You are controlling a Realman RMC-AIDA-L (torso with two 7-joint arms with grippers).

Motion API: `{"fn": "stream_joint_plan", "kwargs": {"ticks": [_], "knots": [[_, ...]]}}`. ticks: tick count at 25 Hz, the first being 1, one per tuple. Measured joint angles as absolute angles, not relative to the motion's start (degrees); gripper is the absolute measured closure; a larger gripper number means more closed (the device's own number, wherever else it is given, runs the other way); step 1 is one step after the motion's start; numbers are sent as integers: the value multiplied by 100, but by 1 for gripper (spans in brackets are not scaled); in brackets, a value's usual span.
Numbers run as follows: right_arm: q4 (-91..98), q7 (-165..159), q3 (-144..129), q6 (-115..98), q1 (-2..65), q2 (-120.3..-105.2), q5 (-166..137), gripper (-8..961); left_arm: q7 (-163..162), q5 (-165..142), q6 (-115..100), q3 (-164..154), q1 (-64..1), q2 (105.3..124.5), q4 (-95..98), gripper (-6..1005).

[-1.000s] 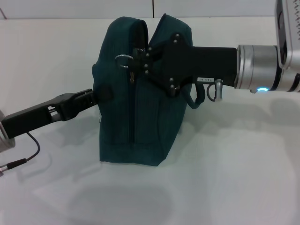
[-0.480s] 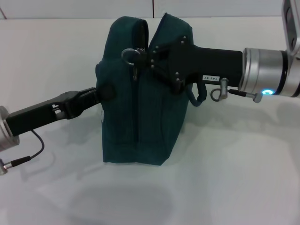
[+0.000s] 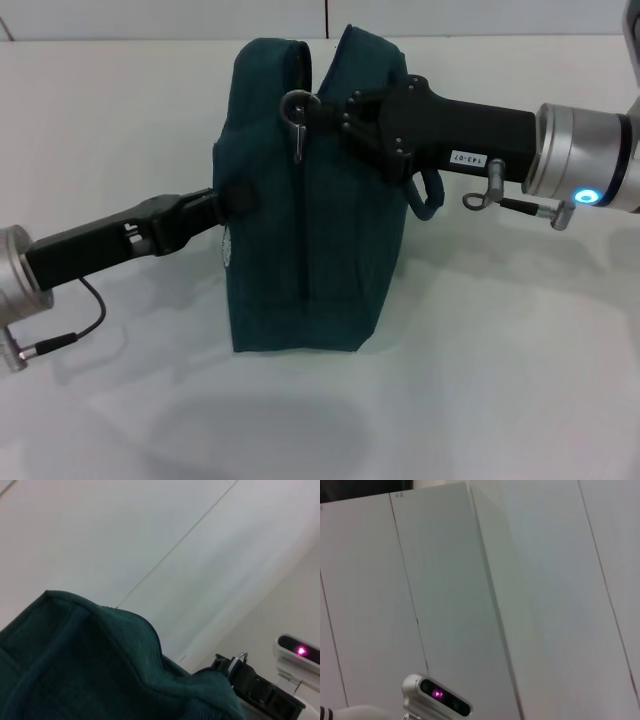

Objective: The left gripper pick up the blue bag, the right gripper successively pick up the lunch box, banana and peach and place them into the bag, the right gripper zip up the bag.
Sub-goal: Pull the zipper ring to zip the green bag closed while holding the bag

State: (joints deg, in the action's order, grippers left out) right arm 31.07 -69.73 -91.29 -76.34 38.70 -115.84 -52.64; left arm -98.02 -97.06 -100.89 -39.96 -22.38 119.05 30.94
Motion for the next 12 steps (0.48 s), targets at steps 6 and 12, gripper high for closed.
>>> {"fn": "stream_joint_plan", "kwargs": {"ticks": [6, 12], "knots": [[3105, -7161, -9130, -7766, 3883, -11567, -5279, 929, -9796, -9739, -10008, -4057, -2242, 11922, 3087, 943], [3113, -7473, -9107, -7792, 3932, -11532, -5281, 929, -9781, -9915, -9980, -4094, -2304, 11936, 3085, 944]]}}
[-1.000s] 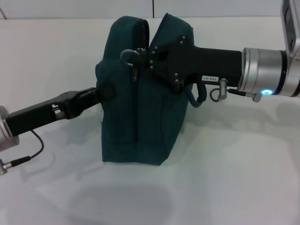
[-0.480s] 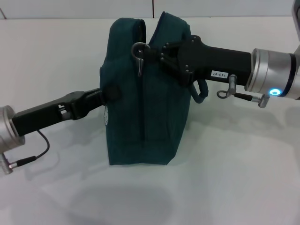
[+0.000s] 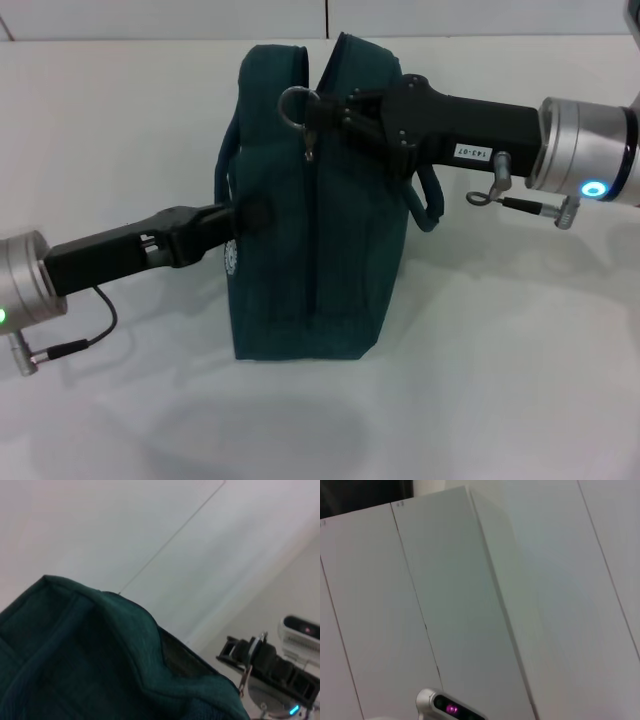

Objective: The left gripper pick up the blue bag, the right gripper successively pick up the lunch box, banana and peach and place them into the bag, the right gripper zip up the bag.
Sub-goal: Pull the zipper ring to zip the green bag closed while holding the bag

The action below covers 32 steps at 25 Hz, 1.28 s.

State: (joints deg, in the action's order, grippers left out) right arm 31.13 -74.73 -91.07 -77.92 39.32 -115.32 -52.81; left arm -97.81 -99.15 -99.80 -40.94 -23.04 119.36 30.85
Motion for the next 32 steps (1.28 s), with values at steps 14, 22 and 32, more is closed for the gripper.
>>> {"fn": "stream_joint_plan", "kwargs": {"ticks": [14, 22, 32], "knots": [[2968, -7757, -9020, -7666, 3973, -11504, -5280, 928, -9782, -9944, -10257, -4198, -2329, 11935, 3016, 945], [2959, -7776, -8946, -7683, 3980, -11518, -5272, 928, -9782, -9946, -10336, -4335, -2307, 11929, 3015, 945], [2953, -8662, -8947, -7671, 4036, -11482, -5306, 927, -9782, -9989, -10344, -4351, -2313, 11930, 3015, 945]]}}
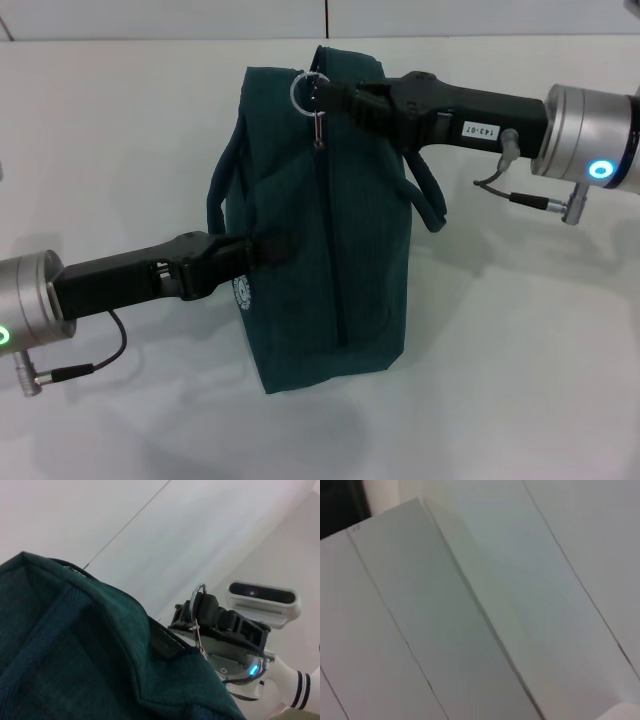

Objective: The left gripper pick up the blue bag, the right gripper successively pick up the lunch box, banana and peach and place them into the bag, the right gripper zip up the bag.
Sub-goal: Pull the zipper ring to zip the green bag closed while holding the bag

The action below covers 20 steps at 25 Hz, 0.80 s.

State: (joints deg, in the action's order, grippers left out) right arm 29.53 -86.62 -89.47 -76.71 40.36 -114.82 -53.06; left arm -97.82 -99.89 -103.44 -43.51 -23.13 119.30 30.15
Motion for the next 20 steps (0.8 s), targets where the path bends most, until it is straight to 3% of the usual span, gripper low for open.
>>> {"fn": "stream_joint_plan", "kwargs": {"ticks": [20], "knots": [[2476, -10236, -8654, -8020, 3985, -11390, -5284, 926, -9535, -9989, -10343, -4379, -2308, 11943, 2709, 944]]}}
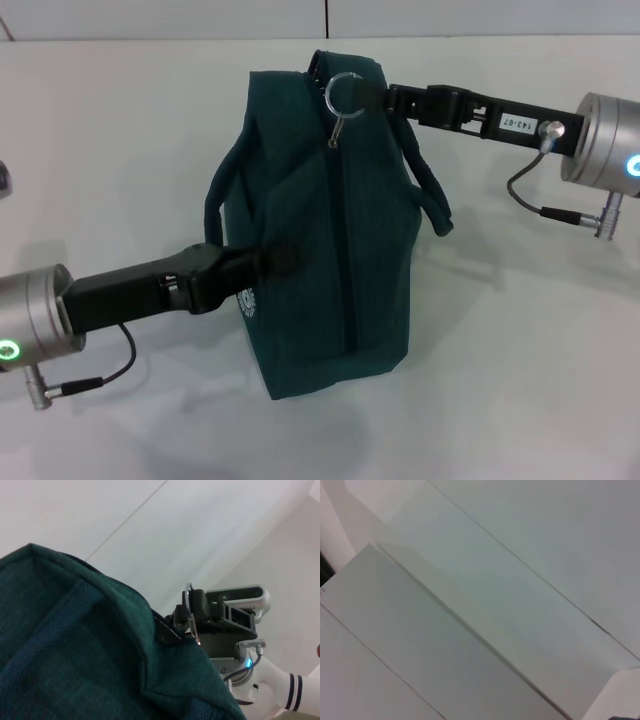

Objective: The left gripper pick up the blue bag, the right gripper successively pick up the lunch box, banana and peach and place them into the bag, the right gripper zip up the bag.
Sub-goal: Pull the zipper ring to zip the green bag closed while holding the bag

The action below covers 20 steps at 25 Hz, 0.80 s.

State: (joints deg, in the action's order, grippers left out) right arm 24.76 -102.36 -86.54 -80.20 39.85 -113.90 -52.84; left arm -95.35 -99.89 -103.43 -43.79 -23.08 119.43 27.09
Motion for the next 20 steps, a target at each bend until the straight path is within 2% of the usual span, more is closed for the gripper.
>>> {"fn": "stream_joint_plan", "kwargs": {"ticks": [14, 20], "knots": [[2373, -10181, -8549, -7943, 3964, -11445, -5276, 925, -9258, -9983, -10628, -4570, -2200, 11926, 2584, 944], [2364, -9983, -8240, -7915, 3905, -11516, -5294, 925, -9256, -9959, -10668, -4544, -2060, 11898, 2607, 944]]}}
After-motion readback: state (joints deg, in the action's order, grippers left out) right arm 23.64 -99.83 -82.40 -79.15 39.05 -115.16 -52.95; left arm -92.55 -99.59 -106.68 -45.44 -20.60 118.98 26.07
